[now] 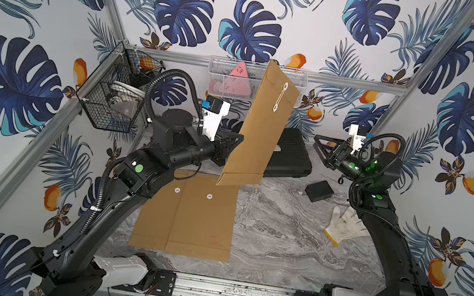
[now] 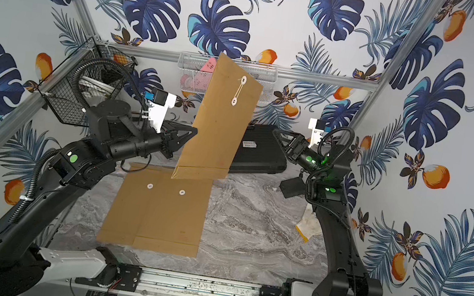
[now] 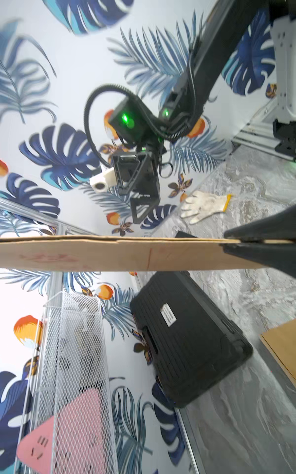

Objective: Open the file bag
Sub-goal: Pick up the file bag from the file bag.

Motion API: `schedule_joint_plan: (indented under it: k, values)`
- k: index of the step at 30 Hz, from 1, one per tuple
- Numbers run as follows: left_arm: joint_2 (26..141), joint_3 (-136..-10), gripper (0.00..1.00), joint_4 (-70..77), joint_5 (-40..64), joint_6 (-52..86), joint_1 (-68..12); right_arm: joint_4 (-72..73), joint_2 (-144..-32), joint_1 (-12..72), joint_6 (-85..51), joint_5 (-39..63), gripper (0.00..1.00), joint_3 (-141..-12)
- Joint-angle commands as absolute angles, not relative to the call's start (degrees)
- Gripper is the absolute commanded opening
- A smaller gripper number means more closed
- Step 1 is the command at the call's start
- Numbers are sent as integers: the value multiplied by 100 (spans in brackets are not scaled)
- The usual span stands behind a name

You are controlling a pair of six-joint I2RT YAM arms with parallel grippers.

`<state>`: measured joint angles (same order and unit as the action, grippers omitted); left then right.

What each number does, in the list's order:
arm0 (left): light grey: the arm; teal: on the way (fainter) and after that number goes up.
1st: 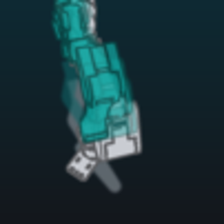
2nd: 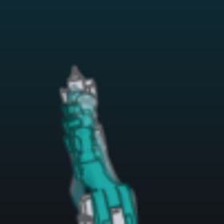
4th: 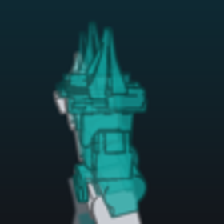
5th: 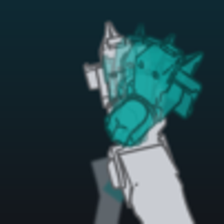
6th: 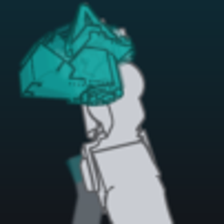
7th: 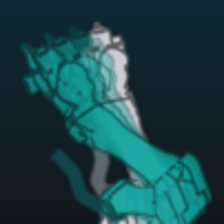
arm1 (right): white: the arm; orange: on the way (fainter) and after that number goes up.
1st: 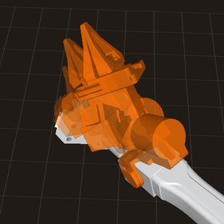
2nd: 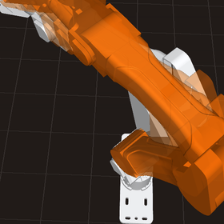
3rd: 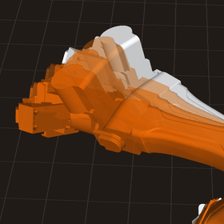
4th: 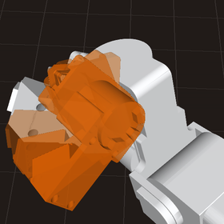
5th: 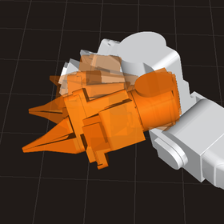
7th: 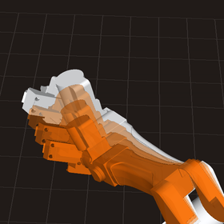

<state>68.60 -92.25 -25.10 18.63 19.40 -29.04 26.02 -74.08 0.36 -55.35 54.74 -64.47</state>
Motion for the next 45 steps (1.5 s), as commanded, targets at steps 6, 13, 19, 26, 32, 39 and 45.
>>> schedule_joint_plan:
  k: [6,13,19,26,32,39,45]
  values:
    - [6680,-9124,0,-1256,3096,2587,-2881,3433,-7574,325,-5757,5812,100,-6984]
    - [6627,-9208,0,-1042,3577,2722,-2877,3715,-7551,334,-6047,5823,100,-7139]
    - [6559,-9205,0,-987,3763,2733,-2877,5298,-7726,334,-7254,6226,99,-7384]
    - [6505,-9207,0,-1052,3660,2692,-2875,6662,-8026,334,-8486,6348,79,-7585]
    - [6425,-9206,0,-1389,3246,2493,-2878,5726,-7710,316,-7672,6355,51,-7524]
    - [6390,-9255,0,-1767,2815,2308,-2877,4632,-7364,316,-6781,6306,25,-7532]
    - [6411,-9372,0,-2484,1809,2055,-2879,3885,-7158,316,-6193,6321,7,-7515]
